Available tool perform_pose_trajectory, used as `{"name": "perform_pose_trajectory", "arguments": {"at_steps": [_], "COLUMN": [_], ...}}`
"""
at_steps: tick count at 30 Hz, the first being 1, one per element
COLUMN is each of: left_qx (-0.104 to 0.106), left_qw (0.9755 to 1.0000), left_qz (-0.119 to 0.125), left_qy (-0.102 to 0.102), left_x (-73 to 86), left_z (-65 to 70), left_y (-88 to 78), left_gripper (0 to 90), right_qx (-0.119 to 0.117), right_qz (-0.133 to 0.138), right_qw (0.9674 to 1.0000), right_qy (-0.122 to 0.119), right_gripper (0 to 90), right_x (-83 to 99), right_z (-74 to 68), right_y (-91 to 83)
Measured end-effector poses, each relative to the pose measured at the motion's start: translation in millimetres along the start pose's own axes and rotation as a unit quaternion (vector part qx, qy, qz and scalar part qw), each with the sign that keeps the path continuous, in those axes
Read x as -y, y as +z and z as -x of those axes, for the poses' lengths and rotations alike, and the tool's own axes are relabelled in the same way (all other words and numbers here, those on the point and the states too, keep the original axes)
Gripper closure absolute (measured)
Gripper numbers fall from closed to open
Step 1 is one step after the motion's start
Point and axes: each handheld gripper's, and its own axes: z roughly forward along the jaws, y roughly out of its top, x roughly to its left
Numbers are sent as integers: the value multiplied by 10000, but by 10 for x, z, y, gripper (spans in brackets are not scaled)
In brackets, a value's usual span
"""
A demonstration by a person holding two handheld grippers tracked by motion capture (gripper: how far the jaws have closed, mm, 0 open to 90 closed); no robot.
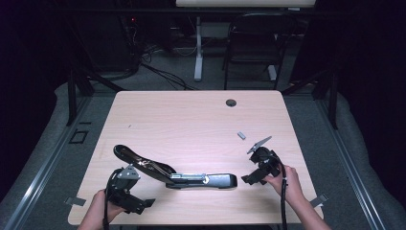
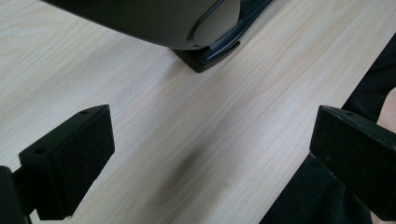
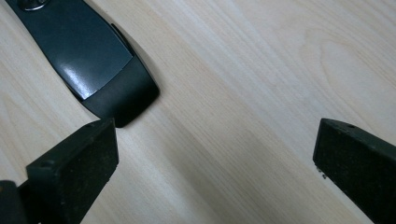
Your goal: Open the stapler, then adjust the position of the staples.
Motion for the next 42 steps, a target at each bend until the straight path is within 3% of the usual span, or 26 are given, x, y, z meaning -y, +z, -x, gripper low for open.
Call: {"name": "perform_pose_trajectory", "arguments": {"at_steps": [4,11,17,19,23,25,26,31,35,42], "left_qx": [-38,-90,-292,-375,-513,-531,-531,-528,-556,-584], "left_qw": [10000,9999,9996,9993,9985,9983,9983,9979,9975,9970], "left_qz": [43,11,-16,14,76,62,54,145,150,192], "left_qy": [-27,-76,-32,-89,-174,-227,-226,-341,-406,-466], "left_x": [39,83,98,110,129,132,133,143,152,166], "left_z": [1,-16,9,13,-12,-20,-25,-63,-96,-129], "left_y": [-39,-65,-79,-95,-129,-130,-126,-147,-156,-174], "left_gripper": [0,0,0,0,0,0,0,0,0,0], "right_qx": [64,80,117,30,89,82,105,146,239,199], "right_qz": [83,-15,-166,-200,-270,-224,-325,-216,-241,-207], "right_qw": [9999,9999,9997,9997,9994,9994,9993,9995,9994,9994], "right_qy": [61,152,135,140,173,253,181,182,101,188], "right_gripper": [9,18,18,17,18,45,80,145,146,193], "right_x": [7,-25,-65,-73,-86,-92,-104,-148,-206,-325], "right_z": [7,50,87,102,122,124,137,184,227,354], "right_y": [-27,-26,-41,-47,-52,-55,-68,-94,-98,-79]}}
